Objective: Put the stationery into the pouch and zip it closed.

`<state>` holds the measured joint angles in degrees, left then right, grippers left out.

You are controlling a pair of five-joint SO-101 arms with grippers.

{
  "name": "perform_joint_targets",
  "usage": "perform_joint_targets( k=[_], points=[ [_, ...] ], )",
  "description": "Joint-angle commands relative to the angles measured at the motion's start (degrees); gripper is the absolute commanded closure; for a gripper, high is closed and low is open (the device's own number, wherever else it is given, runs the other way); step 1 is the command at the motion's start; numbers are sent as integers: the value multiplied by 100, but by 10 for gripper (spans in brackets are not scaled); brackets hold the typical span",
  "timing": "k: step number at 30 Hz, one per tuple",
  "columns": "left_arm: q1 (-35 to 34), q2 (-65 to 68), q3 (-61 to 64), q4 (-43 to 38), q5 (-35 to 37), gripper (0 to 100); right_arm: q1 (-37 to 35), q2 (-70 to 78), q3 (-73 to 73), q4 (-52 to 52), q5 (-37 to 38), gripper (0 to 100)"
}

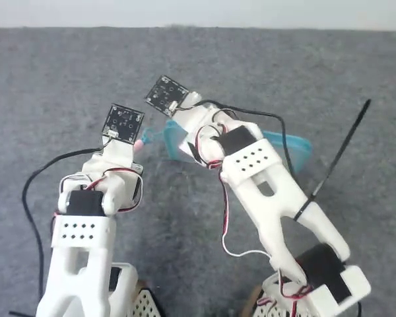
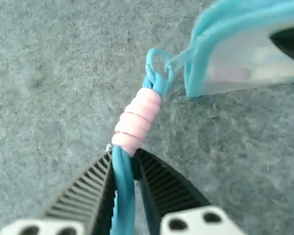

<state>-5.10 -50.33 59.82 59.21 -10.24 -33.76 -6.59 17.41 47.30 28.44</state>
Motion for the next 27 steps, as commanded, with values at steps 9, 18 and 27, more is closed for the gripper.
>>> perform_joint_targets(
  k=[9,18,27],
  points=[
    [18,-246,-22,97,-26,990,13,743,-149,-1297,229,833],
    [18,-237,277,-299,-26,990,66,84,-281,-752,387,991],
    [35,-229,286,-352,-26,990,-57,-2958,-290,901,308,990]
  ],
)
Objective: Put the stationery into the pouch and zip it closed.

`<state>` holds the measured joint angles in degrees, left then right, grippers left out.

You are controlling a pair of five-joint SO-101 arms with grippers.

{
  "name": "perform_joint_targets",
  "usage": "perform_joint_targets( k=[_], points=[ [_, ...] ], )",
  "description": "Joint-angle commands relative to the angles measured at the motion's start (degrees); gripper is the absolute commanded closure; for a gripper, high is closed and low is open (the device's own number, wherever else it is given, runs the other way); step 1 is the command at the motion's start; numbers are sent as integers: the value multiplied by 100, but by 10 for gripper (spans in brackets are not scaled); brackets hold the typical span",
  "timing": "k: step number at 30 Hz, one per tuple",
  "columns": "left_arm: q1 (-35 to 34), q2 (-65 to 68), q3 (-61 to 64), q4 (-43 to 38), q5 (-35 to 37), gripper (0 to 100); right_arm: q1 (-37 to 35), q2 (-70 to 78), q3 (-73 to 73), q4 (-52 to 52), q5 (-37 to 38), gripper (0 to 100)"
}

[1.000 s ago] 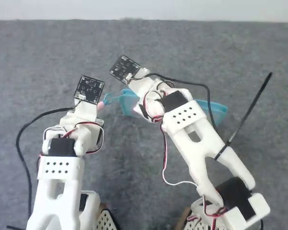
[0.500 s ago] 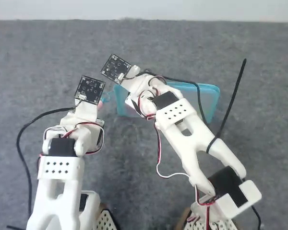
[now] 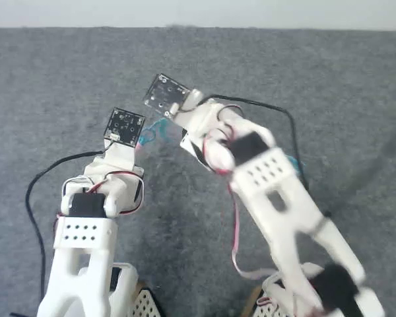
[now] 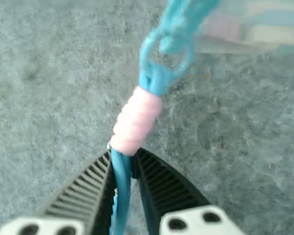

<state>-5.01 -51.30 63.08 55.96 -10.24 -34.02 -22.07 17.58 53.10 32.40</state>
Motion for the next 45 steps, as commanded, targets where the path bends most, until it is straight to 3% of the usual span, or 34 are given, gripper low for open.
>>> perform_joint_targets(
  k=[1,9,18,23,29,33,37,41,45],
  points=[
    [35,-132,-31,-26,-26,990,-127,-1710,-316,444,-88,990],
    [35,-132,13,-26,-26,990,-418,-3433,-352,945,-299,990],
    [44,-132,22,-26,-26,990,-382,-3556,-316,1015,-325,990],
    [9,-193,-40,-53,0,990,-374,-2888,-308,1138,-290,990],
    [0,-149,-57,-97,-35,990,-356,-769,-211,1156,-316,990],
    [0,-149,-48,-88,-167,989,145,-4,-211,1244,-695,990],
    [-53,-193,-251,-62,-466,989,1209,31,-229,769,-1011,990],
    [-281,-132,-1429,958,-1011,989,2026,110,-79,673,-1020,990],
    [-273,-123,-3046,1864,-1503,989,2334,48,158,514,-1046,990]
  ],
)
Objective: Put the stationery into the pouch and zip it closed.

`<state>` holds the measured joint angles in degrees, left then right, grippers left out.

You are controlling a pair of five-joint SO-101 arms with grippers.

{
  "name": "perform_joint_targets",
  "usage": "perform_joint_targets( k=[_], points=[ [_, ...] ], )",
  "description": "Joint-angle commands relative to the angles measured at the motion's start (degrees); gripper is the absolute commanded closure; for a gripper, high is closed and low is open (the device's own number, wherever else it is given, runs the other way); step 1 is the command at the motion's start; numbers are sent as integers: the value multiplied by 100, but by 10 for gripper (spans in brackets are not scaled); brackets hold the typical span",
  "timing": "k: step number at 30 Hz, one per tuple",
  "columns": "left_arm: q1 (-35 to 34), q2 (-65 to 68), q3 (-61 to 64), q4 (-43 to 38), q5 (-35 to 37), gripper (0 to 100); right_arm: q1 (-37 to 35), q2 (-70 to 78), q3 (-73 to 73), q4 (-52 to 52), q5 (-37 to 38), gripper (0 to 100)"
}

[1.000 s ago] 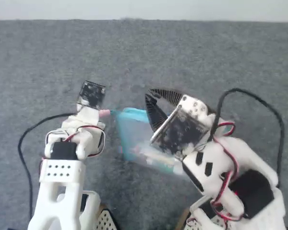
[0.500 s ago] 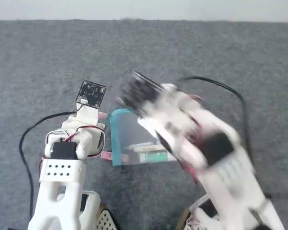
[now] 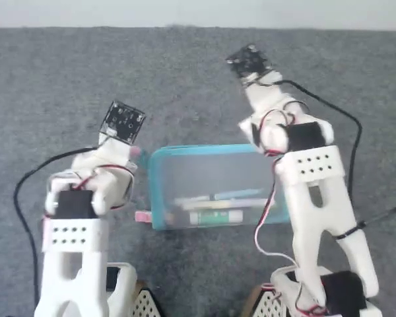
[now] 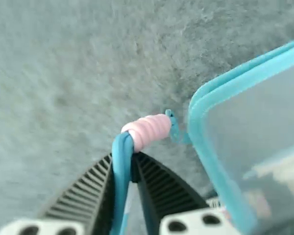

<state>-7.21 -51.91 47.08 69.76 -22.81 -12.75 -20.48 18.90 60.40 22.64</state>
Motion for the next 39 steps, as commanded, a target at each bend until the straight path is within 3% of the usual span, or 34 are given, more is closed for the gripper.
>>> perform_joint_targets(
  k=[1,7,12,18,24,30,34,39],
  points=[
    [-53,-53,-1842,624,-255,989,233,-110,97,-321,-79,990],
    [220,879,-3653,905,-255,989,207,-110,440,-708,-79,990],
    [800,1626,-3829,1011,-70,989,233,-110,677,-936,-79,990],
    [888,1626,-3802,1081,255,988,242,-48,774,-998,-79,990],
    [668,1521,-2571,1741,-9,987,215,-57,949,-998,-79,990],
    [668,1521,-840,782,-229,975,189,-84,1248,-1235,-79,990],
    [677,1521,-338,369,-229,860,189,-48,1248,-1182,-79,990],
    [1442,1512,-198,941,-712,827,84,-101,1451,-1244,-53,989]
  ],
)
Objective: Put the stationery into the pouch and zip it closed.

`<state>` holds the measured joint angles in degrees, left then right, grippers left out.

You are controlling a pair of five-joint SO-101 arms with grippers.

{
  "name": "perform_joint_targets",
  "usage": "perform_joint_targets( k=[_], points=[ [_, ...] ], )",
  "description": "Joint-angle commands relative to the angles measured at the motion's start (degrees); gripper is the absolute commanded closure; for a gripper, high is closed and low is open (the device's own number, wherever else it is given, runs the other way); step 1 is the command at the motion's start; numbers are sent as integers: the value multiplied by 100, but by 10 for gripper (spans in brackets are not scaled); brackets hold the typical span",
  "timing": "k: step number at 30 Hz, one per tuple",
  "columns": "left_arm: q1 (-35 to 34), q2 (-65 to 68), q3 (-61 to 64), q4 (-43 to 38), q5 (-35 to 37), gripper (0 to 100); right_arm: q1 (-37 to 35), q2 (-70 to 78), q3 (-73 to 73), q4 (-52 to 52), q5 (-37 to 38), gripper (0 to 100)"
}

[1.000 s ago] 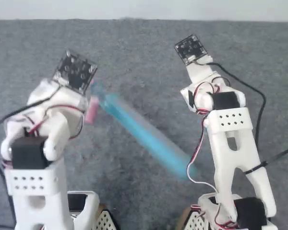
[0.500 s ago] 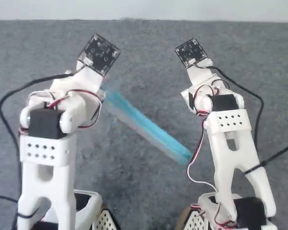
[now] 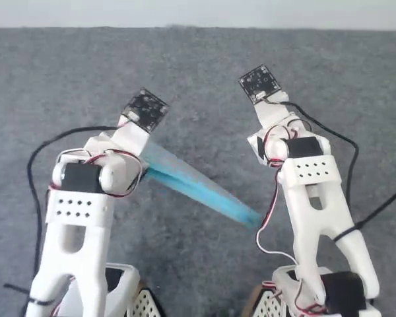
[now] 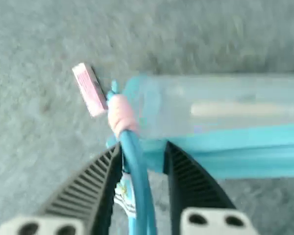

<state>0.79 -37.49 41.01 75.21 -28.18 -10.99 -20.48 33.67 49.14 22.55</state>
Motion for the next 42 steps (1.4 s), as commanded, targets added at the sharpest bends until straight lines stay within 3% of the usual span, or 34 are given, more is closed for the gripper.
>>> perform_joint_targets(
  k=[1,7,12,15,23,29,37,42],
  points=[
    [853,70,418,492,-176,826,-136,-92,-18,-119,-35,989],
    [1169,70,303,536,-158,826,-136,-57,-9,-101,-35,990],
    [536,79,-295,404,132,826,-163,-101,88,-119,-35,990],
    [123,132,-453,-132,308,826,-171,-48,105,-119,-62,990],
    [97,141,462,-2233,1363,825,-171,-40,563,-637,-70,990],
    [273,651,1253,-3138,1240,826,-171,-48,932,-1156,-70,990],
    [413,2242,699,-3244,1116,826,-180,-48,941,-1165,-70,990],
    [440,2312,66,-3095,1152,829,-127,-57,949,-1165,-70,990]
  ],
)
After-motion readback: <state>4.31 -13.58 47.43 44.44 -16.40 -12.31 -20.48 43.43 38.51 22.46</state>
